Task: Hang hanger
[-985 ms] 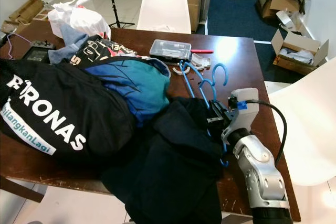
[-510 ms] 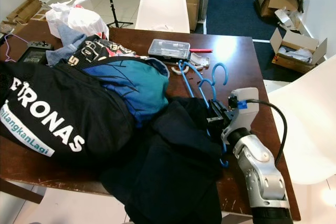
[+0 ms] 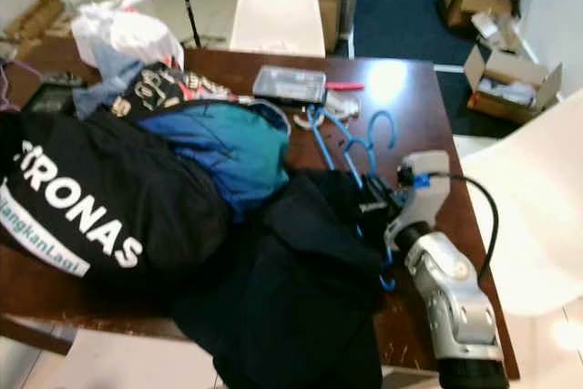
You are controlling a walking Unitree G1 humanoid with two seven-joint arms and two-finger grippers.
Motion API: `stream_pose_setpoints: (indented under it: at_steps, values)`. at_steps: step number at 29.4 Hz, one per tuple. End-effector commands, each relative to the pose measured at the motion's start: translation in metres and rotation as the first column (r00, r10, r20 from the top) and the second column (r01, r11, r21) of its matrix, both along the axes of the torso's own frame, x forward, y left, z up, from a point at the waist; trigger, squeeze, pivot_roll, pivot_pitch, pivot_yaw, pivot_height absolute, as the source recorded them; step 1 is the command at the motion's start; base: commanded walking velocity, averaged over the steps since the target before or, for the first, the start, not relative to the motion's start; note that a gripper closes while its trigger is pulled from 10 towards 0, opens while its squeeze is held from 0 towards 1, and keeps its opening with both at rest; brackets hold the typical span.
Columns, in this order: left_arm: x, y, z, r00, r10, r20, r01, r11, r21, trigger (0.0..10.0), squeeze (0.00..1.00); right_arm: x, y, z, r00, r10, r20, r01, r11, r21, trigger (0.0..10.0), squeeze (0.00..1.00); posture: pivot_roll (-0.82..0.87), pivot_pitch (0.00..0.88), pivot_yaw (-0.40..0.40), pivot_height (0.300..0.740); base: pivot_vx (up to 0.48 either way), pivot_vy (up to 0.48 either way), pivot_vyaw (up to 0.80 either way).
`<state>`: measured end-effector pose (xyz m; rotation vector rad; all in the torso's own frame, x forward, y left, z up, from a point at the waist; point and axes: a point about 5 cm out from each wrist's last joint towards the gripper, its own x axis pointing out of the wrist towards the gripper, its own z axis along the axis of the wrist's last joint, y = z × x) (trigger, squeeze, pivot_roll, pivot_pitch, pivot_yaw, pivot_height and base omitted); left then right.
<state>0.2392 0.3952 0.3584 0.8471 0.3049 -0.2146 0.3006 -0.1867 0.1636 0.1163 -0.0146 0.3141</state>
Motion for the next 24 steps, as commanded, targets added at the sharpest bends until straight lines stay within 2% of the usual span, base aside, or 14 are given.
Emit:
stream_pose_setpoints:
  at_steps: [1,2,7,9,11,12,13,14,15,16,17,21,22,24]
  values:
    - [-0.009,-0.001,0.002,0.997,-0.029,-0.073,0.033,0.998,0.054,10.0,1.00,-0.004,-0.002,-0.026,0.993,-0.012,-0.121,0.012,1.000,0.000,10.0,0.00,0.07,0.182,0.035,0.740,0.000,0.000,0.00]
    - [-0.013,0.003,-0.010,0.984,-0.010,-0.176,0.035,0.990,0.139,10.0,1.00,-0.004,-0.002,-0.026,0.993,-0.012,-0.121,0.012,1.000,0.001,10.0,0.00,0.07,0.179,0.034,0.740,0.000,0.000,0.00]
    - [-0.016,0.009,-0.019,0.970,0.052,-0.239,-0.002,0.979,0.204,10.0,1.00,-0.004,-0.002,-0.026,0.992,-0.012,-0.122,0.013,1.000,0.002,10.0,0.00,0.07,0.179,0.034,0.740,0.000,0.000,0.00]
    - [-0.015,0.004,-0.013,0.979,0.017,-0.202,0.016,0.987,0.161,10.0,1.00,-0.004,-0.003,-0.026,0.992,-0.012,-0.123,0.012,1.000,0.002,10.0,0.00,0.06,0.176,0.030,0.740,0.000,0.000,0.00]
    - [-0.018,-0.027,0.014,0.976,-0.216,-0.039,0.215,0.976,-0.012,10.0,1.00,-0.003,-0.004,-0.027,0.992,-0.010,-0.128,0.011,1.000,0.008,10.0,0.00,0.07,0.172,0.029,0.740,0.000,0.000,0.00]
    - [-0.018,-0.027,0.014,0.976,-0.216,-0.039,0.215,0.976,-0.012,10.0,1.00,-0.003,-0.004,-0.027,0.992,-0.010,-0.128,0.011,1.000,0.008,10.0,0.00,0.07,0.172,0.029,0.740,0.000,0.000,0.00]
    - [-0.026,-0.044,0.028,0.927,-0.373,0.053,0.376,0.920,-0.106,10.0,1.00,-0.003,-0.004,-0.027,0.992,-0.009,-0.130,0.010,1.000,0.010,10.0,0.00,0.07,0.172,0.029,0.740,0.000,0.000,0.00]
    - [-0.026,-0.044,0.028,0.927,-0.373,0.053,0.376,0.920,-0.106,10.0,1.00,-0.003,-0.004,-0.027,0.992,-0.009,-0.130,0.010,1.000,0.010,10.0,0.00,0.07,0.172,0.029,0.740,0.000,0.000,0.00]
    - [-0.033,-0.052,0.035,0.878,-0.467,0.111,0.479,0.866,-0.146,10.0,1.00,-0.003,-0.004,-0.028,0.991,-0.009,-0.131,0.010,1.000,0.013,10.0,0.00,0.07,0.166,0.032,0.740,0.000,0.000,0.00]
    - [-0.033,-0.052,0.035,0.878,-0.467,0.111,0.479,0.866,-0.146,10.0,1.00,-0.003,-0.004,-0.028,0.991,-0.009,-0.131,0.010,1.000,0.013,10.0,0.00,0.07,0.166,0.032,0.740,0.000,0.000,0.00]
    - [-0.039,-0.055,0.043,0.834,-0.517,0.195,0.549,0.815,-0.187,10.0,1.00,-0.003,-0.004,-0.028,0.991,-0.008,-0.132,0.010,1.000,0.016,10.0,0.00,0.07,0.161,0.031,0.740,0.000,0.000,0.00]
    - [-0.039,-0.052,0.049,0.814,-0.508,0.281,0.565,0.805,-0.181,10.0,1.00,-0.003,-0.004,-0.029,0.991,-0.008,-0.133,0.010,1.000,0.017,10.0,0.00,0.07,0.158,0.031,0.740,0.000,0.000,0.00]
    - [-0.027,-0.042,0.053,0.838,-0.393,0.379,0.483,0.857,-0.180,10.0,0.00,-0.002,-0.004,-0.029,0.991,-0.008,-0.135,0.011,1.000,0.018,10.0,0.00,0.07,0.156,0.029,0.740,0.000,0.000,0.00]
    - [-0.015,-0.032,0.054,0.854,-0.272,0.443,0.391,0.898,-0.202,10.0,0.00,-0.002,-0.004,-0.029,0.991,-0.008,-0.136,0.011,1.000,0.018,10.0,0.00,0.06,0.153,0.028,0.740,0.000,0.000,0.00]
